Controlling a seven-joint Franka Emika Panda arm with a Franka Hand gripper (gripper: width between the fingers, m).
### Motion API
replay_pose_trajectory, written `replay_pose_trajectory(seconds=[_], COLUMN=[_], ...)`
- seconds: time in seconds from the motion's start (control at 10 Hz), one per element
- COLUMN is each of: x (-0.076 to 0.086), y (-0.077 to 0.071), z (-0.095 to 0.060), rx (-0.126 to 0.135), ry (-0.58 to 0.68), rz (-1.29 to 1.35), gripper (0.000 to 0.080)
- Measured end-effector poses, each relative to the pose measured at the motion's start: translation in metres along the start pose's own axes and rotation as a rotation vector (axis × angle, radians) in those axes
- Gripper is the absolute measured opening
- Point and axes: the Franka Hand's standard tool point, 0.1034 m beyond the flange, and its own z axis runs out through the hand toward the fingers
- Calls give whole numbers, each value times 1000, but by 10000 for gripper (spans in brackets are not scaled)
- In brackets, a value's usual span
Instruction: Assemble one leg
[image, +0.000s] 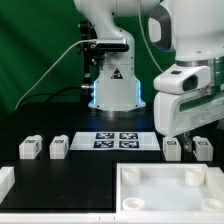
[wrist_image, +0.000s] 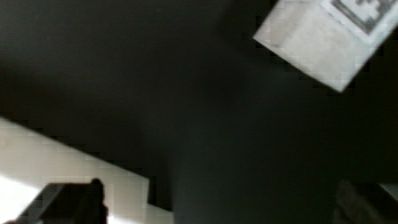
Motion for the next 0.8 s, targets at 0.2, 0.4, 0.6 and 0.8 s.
replay_pose_trajectory(seconds=[0.2,0.4,0.6,0.8], x=[-3,-23,-46,-42], y=[-5,-35,-48,-46], z=[2,4,7,6], rx=[14,15,0,3], ry=[-6,-51,-82,-87], rz=[234,470,455,453], gripper=[649,649,649,649])
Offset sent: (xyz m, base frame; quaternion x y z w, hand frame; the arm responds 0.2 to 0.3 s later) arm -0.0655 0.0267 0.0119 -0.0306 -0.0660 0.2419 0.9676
